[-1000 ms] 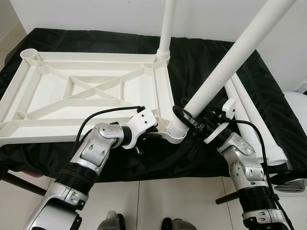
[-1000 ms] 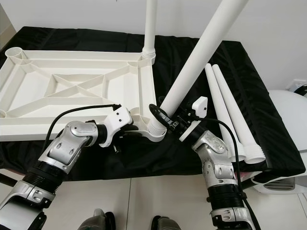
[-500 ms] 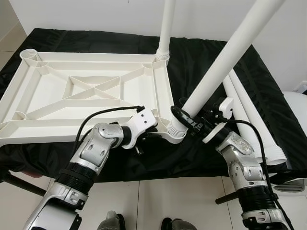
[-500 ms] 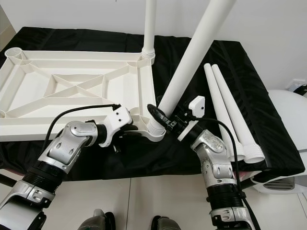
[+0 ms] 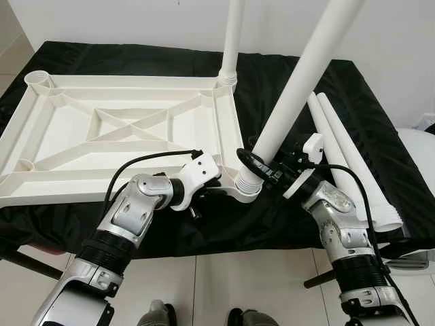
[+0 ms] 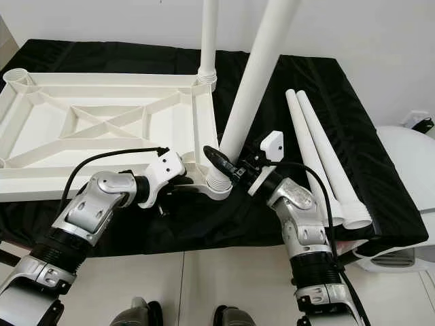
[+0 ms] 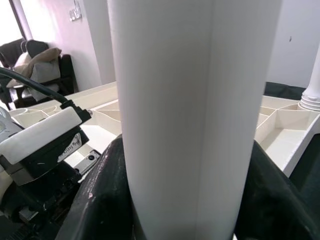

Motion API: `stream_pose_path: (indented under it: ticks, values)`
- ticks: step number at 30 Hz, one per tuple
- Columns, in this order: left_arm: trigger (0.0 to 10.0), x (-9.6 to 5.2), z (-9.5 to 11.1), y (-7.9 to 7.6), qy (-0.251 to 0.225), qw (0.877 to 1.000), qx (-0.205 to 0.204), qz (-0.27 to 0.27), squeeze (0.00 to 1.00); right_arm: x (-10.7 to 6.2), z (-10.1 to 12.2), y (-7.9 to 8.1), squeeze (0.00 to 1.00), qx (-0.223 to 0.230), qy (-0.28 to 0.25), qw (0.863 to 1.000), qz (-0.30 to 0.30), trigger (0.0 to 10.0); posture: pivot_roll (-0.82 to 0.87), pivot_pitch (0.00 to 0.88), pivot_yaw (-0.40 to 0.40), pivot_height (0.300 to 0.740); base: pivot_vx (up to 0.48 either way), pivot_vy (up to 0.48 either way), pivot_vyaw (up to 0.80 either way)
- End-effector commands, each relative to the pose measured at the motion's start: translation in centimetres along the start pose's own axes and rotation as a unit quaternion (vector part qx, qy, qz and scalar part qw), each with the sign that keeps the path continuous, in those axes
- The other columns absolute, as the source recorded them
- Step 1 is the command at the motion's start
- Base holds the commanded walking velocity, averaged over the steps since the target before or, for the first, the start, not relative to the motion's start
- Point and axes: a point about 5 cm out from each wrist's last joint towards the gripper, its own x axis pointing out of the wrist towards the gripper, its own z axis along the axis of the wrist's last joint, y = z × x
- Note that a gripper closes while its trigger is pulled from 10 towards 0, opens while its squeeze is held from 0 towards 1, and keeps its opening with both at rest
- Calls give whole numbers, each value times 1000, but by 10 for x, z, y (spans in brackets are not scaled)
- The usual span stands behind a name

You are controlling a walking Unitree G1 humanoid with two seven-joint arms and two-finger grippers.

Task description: Building children table

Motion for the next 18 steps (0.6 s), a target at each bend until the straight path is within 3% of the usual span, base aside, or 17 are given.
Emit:
stream_pose_path:
  ticks: [1,13,18]
  values:
    - [10000,4,2,-4,-3,1000,4,8,0,-3,-28,10,0,30,67,997,15,10000,-48,154,-26,740,0,0,0]
    - [10000,4,2,-5,-2,1000,5,7,0,-9,-31,15,0,52,80,995,41,10000,-51,152,-23,740,0,0,0]
    - [10000,5,4,-4,-4,1000,8,7,0,-10,-30,14,0,93,74,992,42,10000,-50,156,-19,740,0,0,0]
